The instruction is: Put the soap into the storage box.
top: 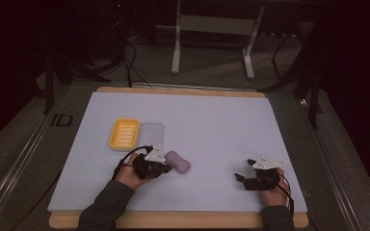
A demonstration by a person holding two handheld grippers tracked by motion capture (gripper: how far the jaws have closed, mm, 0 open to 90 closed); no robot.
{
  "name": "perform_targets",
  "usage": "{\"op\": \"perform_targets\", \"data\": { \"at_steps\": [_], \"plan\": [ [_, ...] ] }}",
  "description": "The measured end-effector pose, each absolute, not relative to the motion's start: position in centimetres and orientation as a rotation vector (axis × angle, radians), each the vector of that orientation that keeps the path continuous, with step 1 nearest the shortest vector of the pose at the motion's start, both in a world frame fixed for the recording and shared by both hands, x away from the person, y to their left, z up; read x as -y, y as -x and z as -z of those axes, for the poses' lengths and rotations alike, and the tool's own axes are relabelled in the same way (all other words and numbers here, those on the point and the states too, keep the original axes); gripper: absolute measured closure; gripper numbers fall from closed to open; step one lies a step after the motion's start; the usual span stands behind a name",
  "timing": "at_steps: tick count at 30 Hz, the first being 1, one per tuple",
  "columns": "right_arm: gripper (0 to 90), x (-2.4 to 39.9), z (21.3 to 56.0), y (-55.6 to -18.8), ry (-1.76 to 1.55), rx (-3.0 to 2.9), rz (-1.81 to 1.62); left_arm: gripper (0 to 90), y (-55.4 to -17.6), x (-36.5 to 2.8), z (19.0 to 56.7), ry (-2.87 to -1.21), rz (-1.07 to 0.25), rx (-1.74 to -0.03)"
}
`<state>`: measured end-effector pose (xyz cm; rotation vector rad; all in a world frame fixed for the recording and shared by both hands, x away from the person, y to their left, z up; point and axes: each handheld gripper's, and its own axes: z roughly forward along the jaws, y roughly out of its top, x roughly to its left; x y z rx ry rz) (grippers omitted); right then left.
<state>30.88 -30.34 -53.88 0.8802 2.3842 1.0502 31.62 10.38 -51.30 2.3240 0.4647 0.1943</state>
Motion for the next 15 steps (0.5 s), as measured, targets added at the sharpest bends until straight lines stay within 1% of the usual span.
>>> {"op": "perform_targets", "data": {
  "at_steps": [8,9,15],
  "plan": [
    [22.2,30.3,53.9,-30.9,-0.881,-2.386,-1.046,89.6,-31.5,-9.4,51.9,-2.354,-0.157,-0.422],
    [22.1,30.3,53.9,-30.9,-0.883,-2.387,-1.044,89.6,-31.4,-9.0,52.1,-2.374,-0.131,-0.379],
    [22.2,30.2,53.9,-30.9,-0.883,-2.388,-1.040,89.6,-31.5,-7.6,52.4,-2.413,-0.115,-0.329]
  ]
}}
